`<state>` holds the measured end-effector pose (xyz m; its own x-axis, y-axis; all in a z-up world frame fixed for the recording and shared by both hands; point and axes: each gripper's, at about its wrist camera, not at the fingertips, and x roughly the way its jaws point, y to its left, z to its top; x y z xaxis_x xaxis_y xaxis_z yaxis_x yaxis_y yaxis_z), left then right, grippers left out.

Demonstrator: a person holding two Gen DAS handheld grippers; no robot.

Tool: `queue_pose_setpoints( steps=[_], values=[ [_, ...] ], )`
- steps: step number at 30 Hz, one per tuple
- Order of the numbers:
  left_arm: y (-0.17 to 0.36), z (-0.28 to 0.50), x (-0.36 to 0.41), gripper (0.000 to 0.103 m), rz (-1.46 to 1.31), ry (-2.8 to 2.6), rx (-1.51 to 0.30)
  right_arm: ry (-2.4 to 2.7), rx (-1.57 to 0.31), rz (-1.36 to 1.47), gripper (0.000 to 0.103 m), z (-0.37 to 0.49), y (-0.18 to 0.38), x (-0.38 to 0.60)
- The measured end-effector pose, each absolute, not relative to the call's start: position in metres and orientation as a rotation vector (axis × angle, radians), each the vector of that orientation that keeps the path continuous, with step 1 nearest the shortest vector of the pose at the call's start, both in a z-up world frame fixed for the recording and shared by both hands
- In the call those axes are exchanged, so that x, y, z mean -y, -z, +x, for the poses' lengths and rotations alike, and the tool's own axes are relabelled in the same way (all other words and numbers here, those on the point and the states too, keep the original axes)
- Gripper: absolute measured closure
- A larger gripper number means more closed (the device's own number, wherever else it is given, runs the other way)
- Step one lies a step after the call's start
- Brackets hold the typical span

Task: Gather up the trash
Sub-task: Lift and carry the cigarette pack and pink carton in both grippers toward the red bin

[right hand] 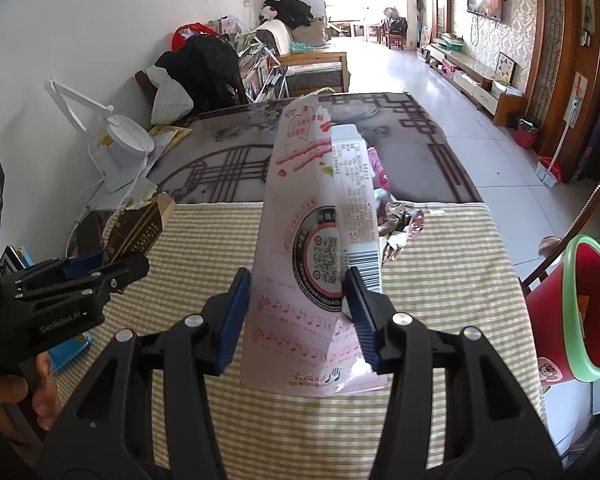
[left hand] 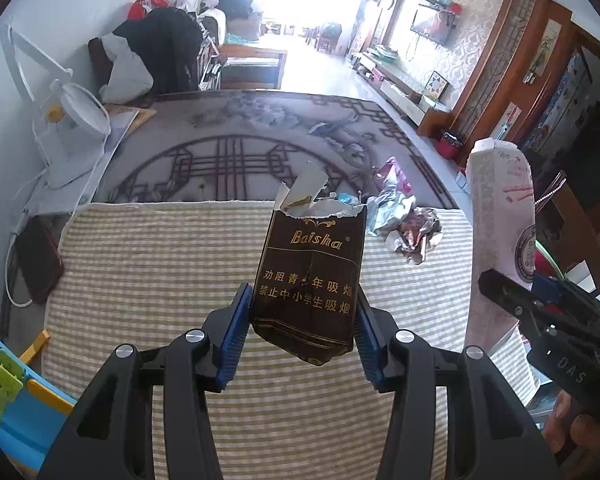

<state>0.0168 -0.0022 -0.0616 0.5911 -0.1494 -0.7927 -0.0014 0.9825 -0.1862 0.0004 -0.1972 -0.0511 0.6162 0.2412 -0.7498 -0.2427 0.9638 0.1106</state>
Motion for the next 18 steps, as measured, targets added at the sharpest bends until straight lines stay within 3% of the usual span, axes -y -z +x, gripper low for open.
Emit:
queue_pose_setpoints(
  steps=[18],
  values=[
    [0.047, 0.026, 0.079, 0.057, -0.153, 0.061, -0.915, -0.327, -0.836, 0.004, 0.056, 0.012, 0.039, 0.266]
  ],
)
